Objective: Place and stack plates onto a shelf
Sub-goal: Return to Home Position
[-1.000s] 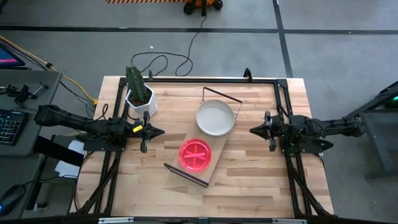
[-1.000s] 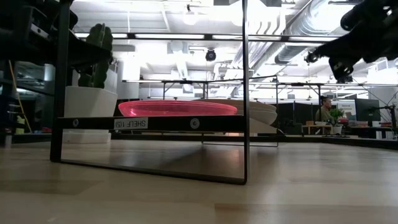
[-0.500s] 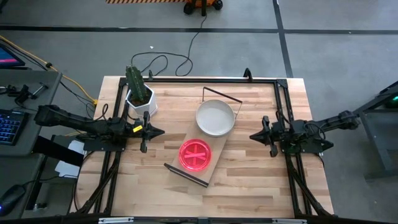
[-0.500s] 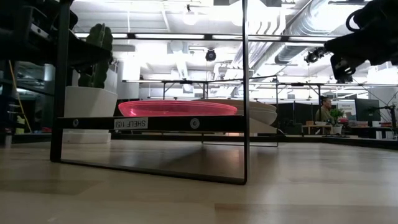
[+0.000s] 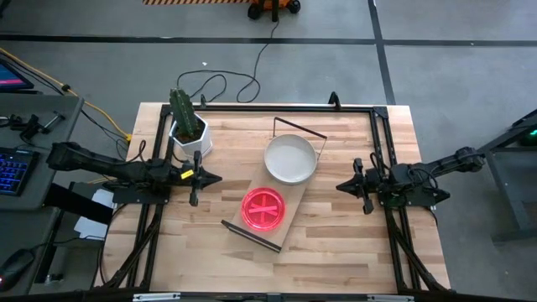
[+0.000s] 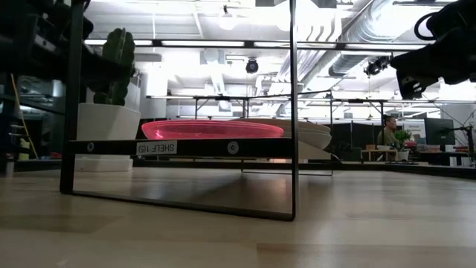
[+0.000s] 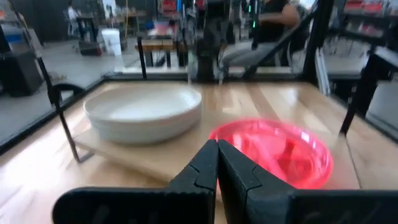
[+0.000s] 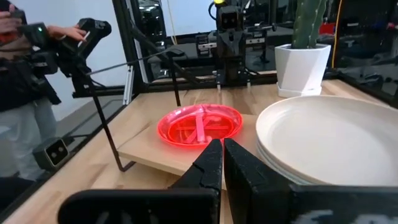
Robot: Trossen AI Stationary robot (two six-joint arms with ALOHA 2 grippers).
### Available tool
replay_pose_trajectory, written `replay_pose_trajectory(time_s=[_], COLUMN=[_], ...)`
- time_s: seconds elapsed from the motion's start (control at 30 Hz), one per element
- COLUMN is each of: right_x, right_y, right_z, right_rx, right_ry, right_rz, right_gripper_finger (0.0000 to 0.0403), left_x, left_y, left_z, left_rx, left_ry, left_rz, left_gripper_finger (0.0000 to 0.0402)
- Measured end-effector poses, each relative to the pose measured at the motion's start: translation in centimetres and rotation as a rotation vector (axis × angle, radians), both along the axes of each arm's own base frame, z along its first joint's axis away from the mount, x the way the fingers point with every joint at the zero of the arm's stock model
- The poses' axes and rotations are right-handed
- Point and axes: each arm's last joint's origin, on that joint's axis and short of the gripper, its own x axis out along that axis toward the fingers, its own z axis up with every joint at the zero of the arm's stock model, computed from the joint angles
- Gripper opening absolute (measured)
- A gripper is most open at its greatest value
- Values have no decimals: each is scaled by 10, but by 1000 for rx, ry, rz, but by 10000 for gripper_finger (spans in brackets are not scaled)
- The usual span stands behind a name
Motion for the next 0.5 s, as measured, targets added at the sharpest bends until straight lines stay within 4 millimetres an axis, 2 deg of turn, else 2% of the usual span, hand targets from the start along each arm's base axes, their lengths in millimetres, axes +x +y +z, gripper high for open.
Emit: replay_pose_trajectory(time_s=[0.23, 0.5], right_x=[0, 0], right_y=[0, 0], right_z=[0, -1], right_rx=[-42, -34], right_ry=[-4, 1], right_rz=[1, 16], right_gripper_finger=[0, 0], left_x=[-12, -15], left_y=[1, 1], left_z=[-25, -17], left_rx=[36, 21], left_ry=[277, 196], left_rz=[-9, -36], left_gripper_finger=[1, 1])
